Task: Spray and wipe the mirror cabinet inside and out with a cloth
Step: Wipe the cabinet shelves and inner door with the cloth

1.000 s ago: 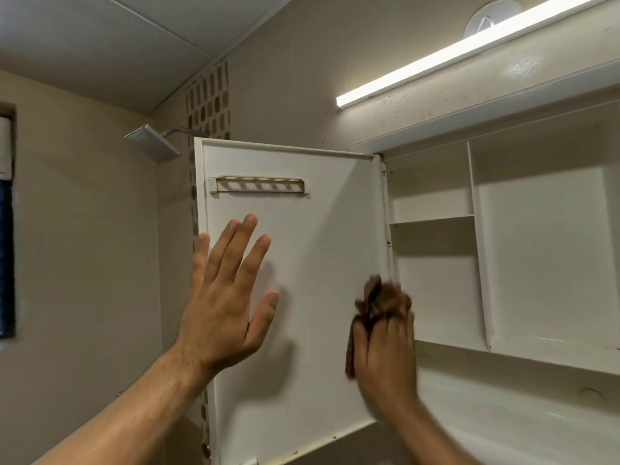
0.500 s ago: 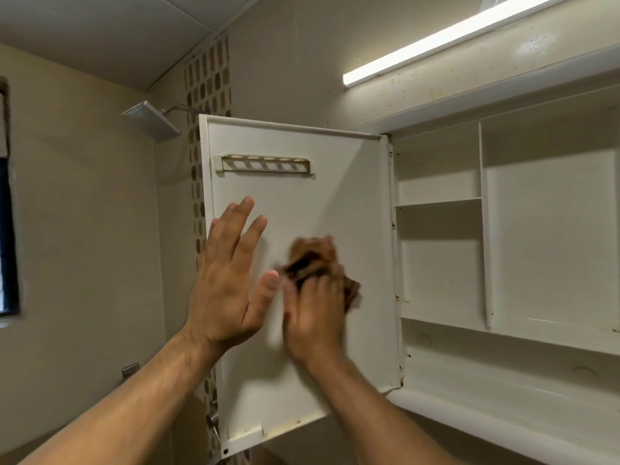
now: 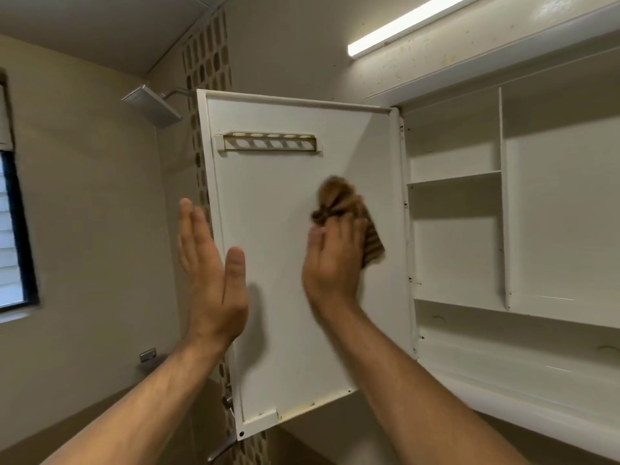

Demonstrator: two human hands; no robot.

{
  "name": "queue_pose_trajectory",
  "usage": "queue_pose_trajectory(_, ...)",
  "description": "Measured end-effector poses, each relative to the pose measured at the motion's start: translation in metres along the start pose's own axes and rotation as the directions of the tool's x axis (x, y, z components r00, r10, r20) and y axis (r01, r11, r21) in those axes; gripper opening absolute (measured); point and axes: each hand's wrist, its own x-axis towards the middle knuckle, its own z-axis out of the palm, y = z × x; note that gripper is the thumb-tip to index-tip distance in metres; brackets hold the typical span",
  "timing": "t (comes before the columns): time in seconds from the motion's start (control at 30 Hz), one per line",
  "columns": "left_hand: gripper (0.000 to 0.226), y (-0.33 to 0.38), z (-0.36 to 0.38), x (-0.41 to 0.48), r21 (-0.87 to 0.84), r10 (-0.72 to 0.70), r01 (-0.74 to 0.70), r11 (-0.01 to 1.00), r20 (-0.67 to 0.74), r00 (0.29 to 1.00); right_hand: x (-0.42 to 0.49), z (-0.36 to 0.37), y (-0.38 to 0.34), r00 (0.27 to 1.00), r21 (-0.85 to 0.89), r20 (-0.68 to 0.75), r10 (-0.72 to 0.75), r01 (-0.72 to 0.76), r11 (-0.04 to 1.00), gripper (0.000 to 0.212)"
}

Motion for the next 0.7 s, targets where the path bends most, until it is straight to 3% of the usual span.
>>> queue_pose_trajectory(0.03,0.071,0.001,0.002,0.001,-0.072,-0.015,0.016,0.997,0.015,1.0,-0.021,0.007,-0.007,0.968,0.024,0.137,-0.211,0.209,0.978,0.039)
queue_pose_trajectory(0.1,0.071,0.002,0.0,0.0,-0.126,0.0,0.007,0.992,0.055,0.998,-0.067,0.006,-0.007,0.743,0.082,0.38,-0.551,0.567,0.82,0.063)
queue_pose_trajectory(0.17,0.072,0.003,-0.001,-0.002,-0.154,0.03,-0.015,0.988,0.089,0.996,-0.086,-0.004,0.009,0.554,0.106,0.476,-0.683,0.735,0.67,0.069)
queue_pose_trajectory(0.23,0.074,0.004,-0.001,-0.007,-0.17,0.03,-0.013,0.985,0.096,0.995,-0.07,-0.013,0.019,0.473,0.131,0.49,-0.732,0.79,0.599,0.064)
queue_pose_trajectory(0.27,0.074,0.005,0.0,-0.009,-0.185,0.018,0.001,0.983,0.096,0.995,-0.054,-0.015,0.019,0.497,0.106,0.48,-0.723,0.785,0.61,0.062)
queue_pose_trajectory(0.3,0.074,0.005,0.001,-0.013,-0.217,-0.004,0.025,0.976,0.096,0.995,-0.036,-0.015,0.015,0.588,0.049,0.446,-0.674,0.737,0.675,0.063)
queue_pose_trajectory(0.37,0.069,0.005,0.001,-0.016,-0.307,-0.039,0.068,0.949,0.098,0.994,0.002,-0.005,-0.009,0.844,-0.07,0.326,-0.425,0.47,0.88,0.066)
queue_pose_trajectory(0.4,0.068,0.005,0.001,-0.018,-0.342,-0.052,0.085,0.936,0.105,0.993,0.012,0.003,-0.021,0.915,-0.098,0.27,-0.3,0.336,0.937,0.068)
queue_pose_trajectory(0.43,0.067,0.005,0.002,-0.017,-0.375,-0.059,0.089,0.923,0.091,0.994,0.017,0.01,-0.031,0.936,-0.107,0.24,-0.259,0.291,0.951,0.069)
queue_pose_trajectory(0.5,0.071,0.007,0.001,-0.016,-0.456,-0.119,0.133,0.88,0.059,0.991,-0.007,0.018,-0.031,0.864,-0.05,0.29,-0.412,0.443,0.895,0.069)
queue_pose_trajectory(0.57,0.071,0.008,0.003,-0.015,-0.531,-0.19,0.175,0.829,0.028,0.981,-0.064,0.009,-0.014,0.729,0.043,0.424,-0.538,0.577,0.816,0.072)
queue_pose_trajectory(0.7,0.061,0.01,0.016,-0.036,-0.401,-0.244,0.208,0.892,-0.039,0.969,-0.187,-0.033,0.032,0.545,0.116,0.626,-0.558,0.642,0.758,0.062)
